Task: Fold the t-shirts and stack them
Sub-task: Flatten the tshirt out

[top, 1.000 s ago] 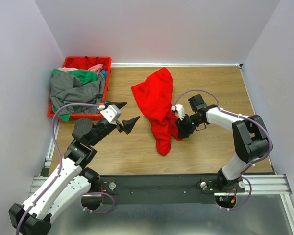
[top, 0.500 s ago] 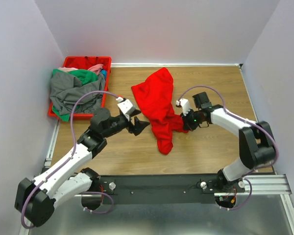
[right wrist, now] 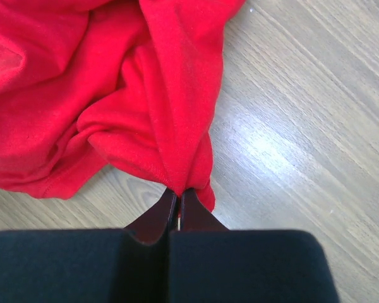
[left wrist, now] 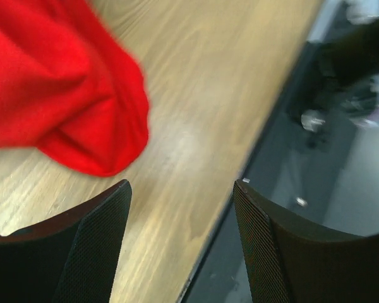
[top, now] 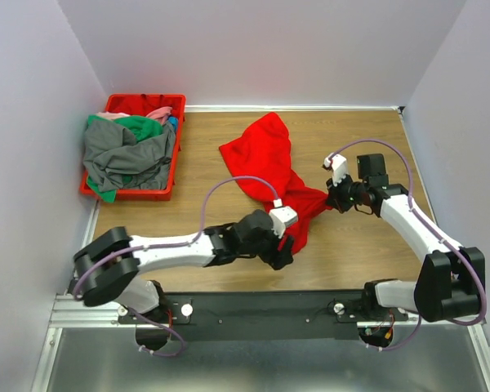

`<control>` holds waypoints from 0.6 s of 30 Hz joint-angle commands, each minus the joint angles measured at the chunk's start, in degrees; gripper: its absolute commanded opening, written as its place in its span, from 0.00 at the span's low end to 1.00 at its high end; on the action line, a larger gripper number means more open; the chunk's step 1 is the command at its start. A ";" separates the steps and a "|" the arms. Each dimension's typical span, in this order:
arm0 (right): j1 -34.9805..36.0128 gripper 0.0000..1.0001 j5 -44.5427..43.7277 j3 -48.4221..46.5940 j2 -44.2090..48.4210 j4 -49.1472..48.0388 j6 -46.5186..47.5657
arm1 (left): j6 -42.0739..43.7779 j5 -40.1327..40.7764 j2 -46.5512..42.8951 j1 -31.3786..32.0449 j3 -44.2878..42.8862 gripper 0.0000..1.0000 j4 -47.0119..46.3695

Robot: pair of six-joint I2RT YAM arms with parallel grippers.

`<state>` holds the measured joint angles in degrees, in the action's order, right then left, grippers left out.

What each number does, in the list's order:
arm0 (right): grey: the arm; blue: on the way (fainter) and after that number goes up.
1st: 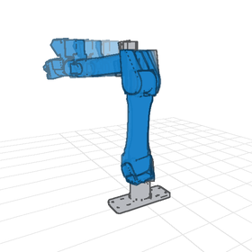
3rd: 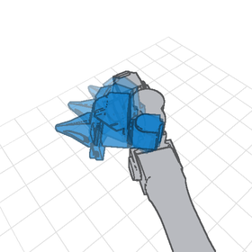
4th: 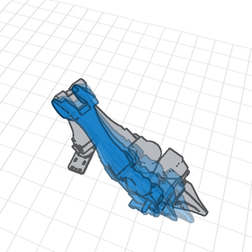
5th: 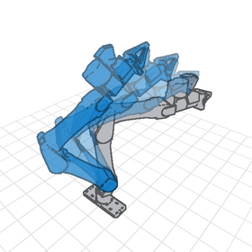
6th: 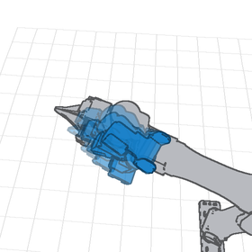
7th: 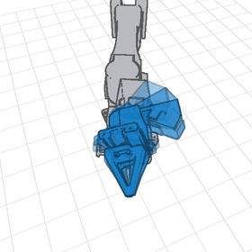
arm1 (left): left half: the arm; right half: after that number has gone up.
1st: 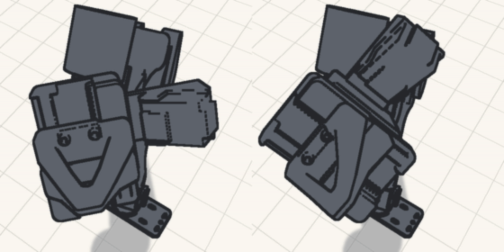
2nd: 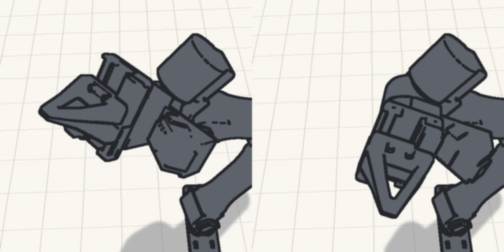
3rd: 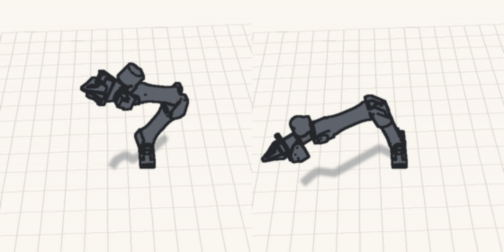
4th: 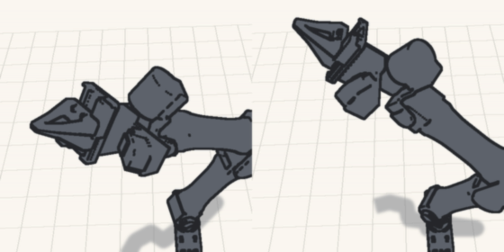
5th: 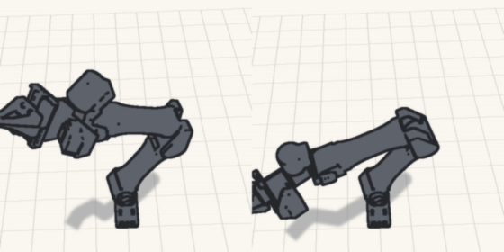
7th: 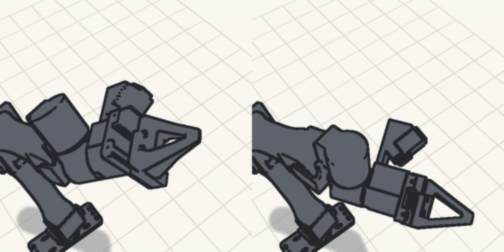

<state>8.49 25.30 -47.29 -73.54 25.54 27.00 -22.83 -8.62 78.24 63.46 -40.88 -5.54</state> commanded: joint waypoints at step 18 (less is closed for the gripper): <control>-3.48 0.00 5.99 0.62 3.31 1.09 -0.90 | -5.12 29.89 27.85 6.94 -19.23 0.04 15.47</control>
<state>5.50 28.62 -46.74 -72.60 25.63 26.63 -27.68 16.08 103.98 69.91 -58.89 5.45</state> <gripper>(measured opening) 0.012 0.208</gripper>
